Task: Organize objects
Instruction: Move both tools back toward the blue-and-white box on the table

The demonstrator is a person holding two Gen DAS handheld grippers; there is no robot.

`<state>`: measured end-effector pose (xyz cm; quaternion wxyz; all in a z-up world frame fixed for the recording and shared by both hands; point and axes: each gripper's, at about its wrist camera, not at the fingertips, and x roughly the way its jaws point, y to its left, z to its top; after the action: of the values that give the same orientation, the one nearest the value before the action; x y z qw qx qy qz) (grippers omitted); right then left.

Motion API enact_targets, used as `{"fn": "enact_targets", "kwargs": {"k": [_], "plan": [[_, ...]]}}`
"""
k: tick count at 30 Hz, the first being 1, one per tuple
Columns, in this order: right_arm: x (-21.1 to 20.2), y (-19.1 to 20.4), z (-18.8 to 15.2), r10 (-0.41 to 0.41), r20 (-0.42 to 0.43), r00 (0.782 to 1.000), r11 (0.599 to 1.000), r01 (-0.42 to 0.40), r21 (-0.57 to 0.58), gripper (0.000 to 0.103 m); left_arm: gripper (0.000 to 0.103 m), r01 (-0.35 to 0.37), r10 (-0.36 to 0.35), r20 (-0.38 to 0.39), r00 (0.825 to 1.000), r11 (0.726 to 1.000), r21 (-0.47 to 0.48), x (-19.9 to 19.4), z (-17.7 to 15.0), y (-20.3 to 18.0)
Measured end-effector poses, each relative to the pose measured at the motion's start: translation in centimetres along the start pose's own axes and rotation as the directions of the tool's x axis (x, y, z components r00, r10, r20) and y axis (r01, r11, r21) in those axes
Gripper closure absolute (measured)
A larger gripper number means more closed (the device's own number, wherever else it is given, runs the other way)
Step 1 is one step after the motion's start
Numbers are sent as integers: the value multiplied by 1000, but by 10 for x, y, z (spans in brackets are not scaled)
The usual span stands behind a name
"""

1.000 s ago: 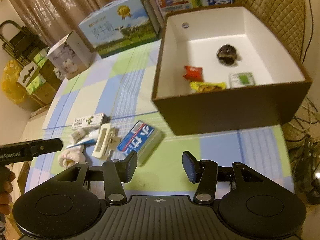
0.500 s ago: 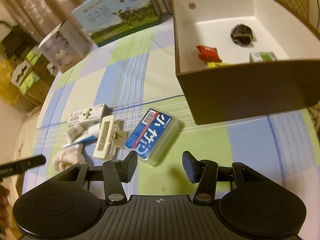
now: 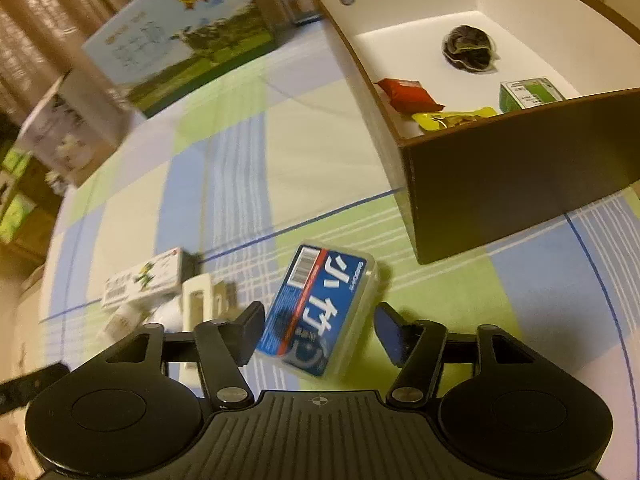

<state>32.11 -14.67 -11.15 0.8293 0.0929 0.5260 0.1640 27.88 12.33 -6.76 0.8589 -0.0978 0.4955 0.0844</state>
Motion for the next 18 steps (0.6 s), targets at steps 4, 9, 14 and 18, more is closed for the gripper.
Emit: {"fn": "enact_targets", "kwargs": {"k": [4, 9, 14, 18], "plan": [[13, 10, 2, -47, -1, 999, 999, 47, -6, 41, 16, 11, -11, -14, 1000, 1000, 11, 9, 6, 3], [21, 14, -1, -78, -5, 997, 996, 78, -48, 41, 16, 29, -28, -30, 999, 999, 26, 18, 9, 3], [19, 11, -3, -62, -28, 998, 991, 58, -123, 43, 16, 50, -49, -46, 998, 998, 31, 24, 8, 0], [13, 4, -8, -50, -54, 997, 983, 40, -179, 45, 16, 72, -70, -59, 996, 996, 43, 28, 5, -8]]}}
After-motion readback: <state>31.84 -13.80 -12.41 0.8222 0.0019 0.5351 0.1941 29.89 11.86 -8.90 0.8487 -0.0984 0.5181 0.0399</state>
